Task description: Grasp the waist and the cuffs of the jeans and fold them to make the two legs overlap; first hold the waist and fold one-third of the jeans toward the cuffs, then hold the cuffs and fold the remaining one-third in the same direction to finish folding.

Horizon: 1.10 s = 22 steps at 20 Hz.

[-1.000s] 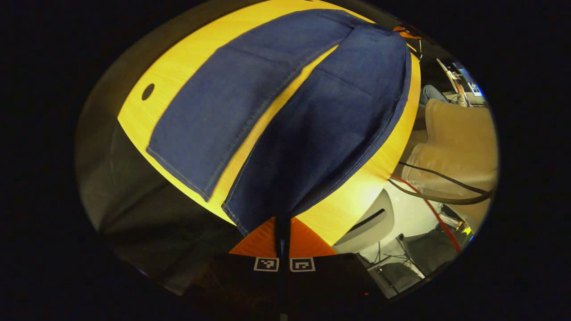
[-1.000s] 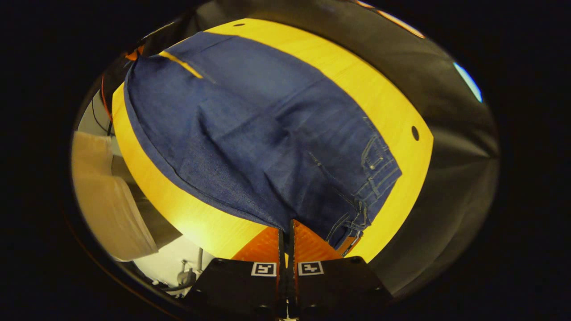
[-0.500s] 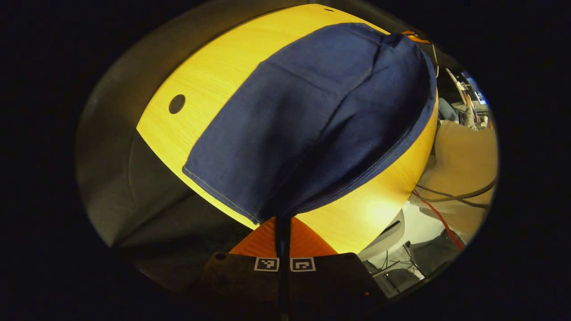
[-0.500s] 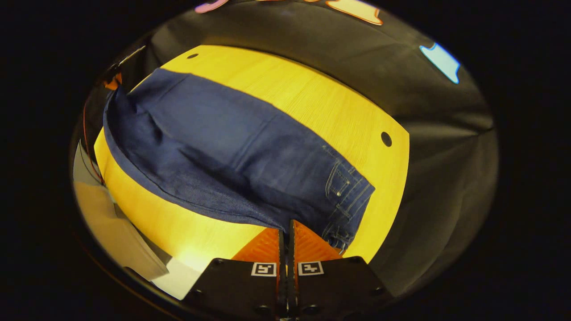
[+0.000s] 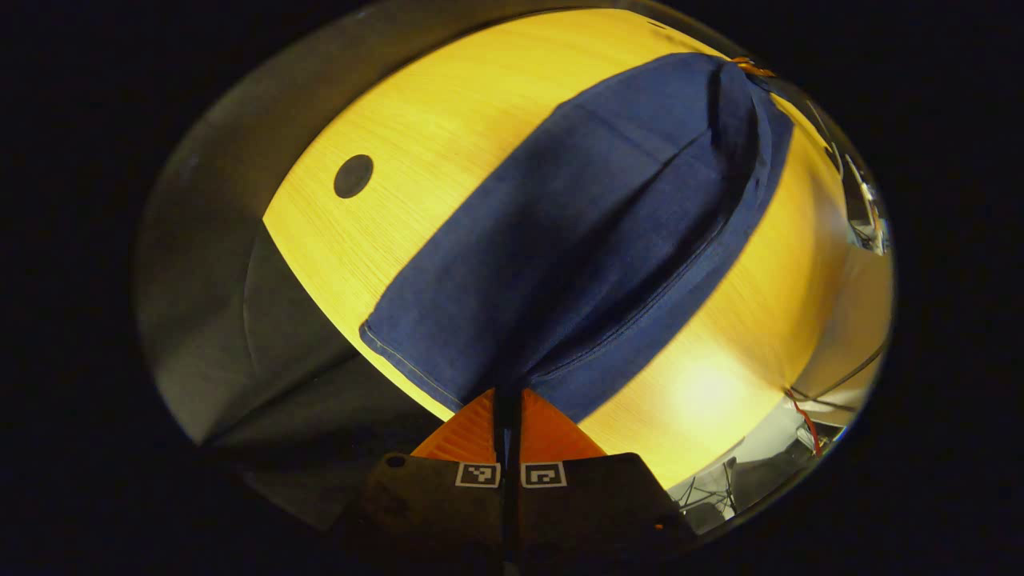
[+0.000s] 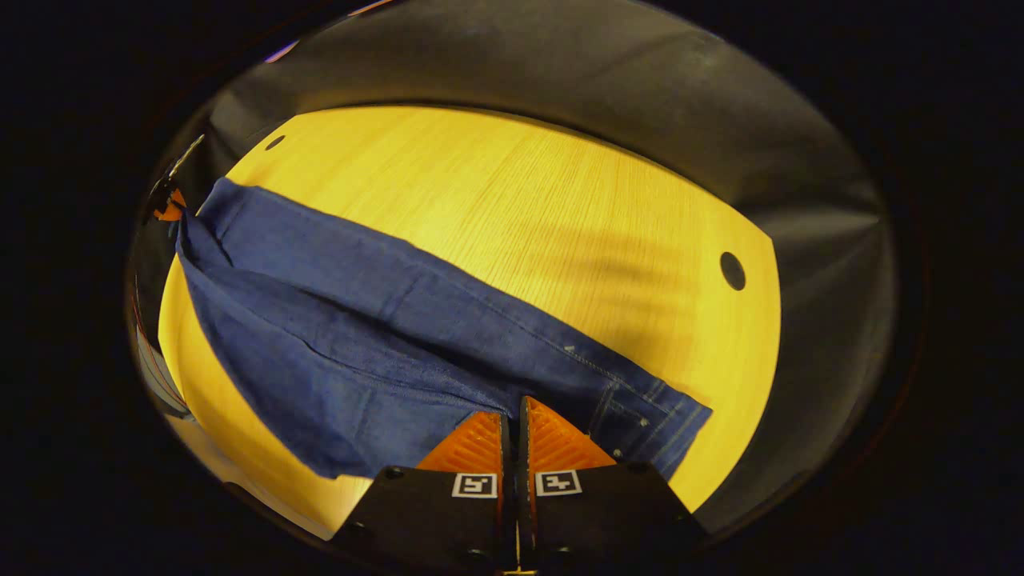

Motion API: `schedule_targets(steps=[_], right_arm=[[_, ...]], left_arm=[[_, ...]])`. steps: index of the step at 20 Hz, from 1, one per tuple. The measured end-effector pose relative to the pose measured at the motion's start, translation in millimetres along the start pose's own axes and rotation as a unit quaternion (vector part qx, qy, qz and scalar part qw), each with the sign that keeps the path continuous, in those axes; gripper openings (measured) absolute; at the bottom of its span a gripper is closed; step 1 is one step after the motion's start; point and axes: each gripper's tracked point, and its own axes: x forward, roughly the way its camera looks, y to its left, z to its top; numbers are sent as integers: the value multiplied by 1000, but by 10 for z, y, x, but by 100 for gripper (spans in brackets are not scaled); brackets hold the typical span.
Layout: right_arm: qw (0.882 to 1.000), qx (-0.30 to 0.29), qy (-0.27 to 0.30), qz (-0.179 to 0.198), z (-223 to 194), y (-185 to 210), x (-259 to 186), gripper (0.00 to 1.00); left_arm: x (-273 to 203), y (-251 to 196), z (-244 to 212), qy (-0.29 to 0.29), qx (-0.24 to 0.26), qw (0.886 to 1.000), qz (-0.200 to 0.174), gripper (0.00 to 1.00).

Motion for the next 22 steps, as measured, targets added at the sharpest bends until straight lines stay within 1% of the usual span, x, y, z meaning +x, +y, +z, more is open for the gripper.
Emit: schedule_targets(steps=[1,2,3,4,5,6,7,9,11,12,13,14,15,17,18,19,20,21,22], right_arm=[[1000,3,1,-1,-3,-2,85,0],[1000,4,-1,-4,6,-20,116,4],[1000,8,-6,-10,26,-27,120,4],[1000,16,-17,-17,61,-33,138,4],[999,30,-27,-20,111,-6,110,7],[998,50,-40,-22,166,3,64,9],[996,73,-51,-18,201,24,50,17],[990,121,-68,-10,277,25,27,22],[982,165,-88,-4,338,21,30,39],[979,178,-102,-4,365,2,33,43],[975,185,-123,-5,425,-19,26,62],[971,189,-143,-10,506,-54,-29,81],[968,192,-161,-10,578,-50,-45,100],[962,191,-195,-18,707,-83,-159,96],[959,191,-208,-21,755,-96,-221,96],[956,193,-220,-26,780,-118,-292,96],[953,197,-229,-31,773,-155,-360,96],[950,204,-235,-36,751,-204,-431,99],[946,215,-239,-40,712,-262,-508,99]], left_arm=[[50,54,51,-4,-8,1000,9,0],[70,68,95,-11,-20,1000,15,0],[90,74,141,-28,-41,999,22,0],[148,71,177,-50,-69,996,31,0],[204,65,193,-74,-100,991,41,0],[224,34,213,-97,-138,984,50,0],[256,-1,235,-116,-176,976,58,0],[286,-12,296,-156,-245,954,79,0],[350,-21,306,-185,-316,925,95,0],[357,5,314,-196,-352,909,106,0],[378,1,362,-208,-380,895,107,6],[397,13,339,-218,-401,883,113,19],[347,35,387,-231,-418,870,123,22],[207,121,376,-256,-444,844,157,60],[78,180,387,-267,-456,830,178,78],[-22,216,410,-279,-465,818,191,97],[-97,267,402,-292,-472,806,205,96],[-172,303,432,-304,-478,796,213,96],[-216,351,428,-315,-485,785,222,96]])
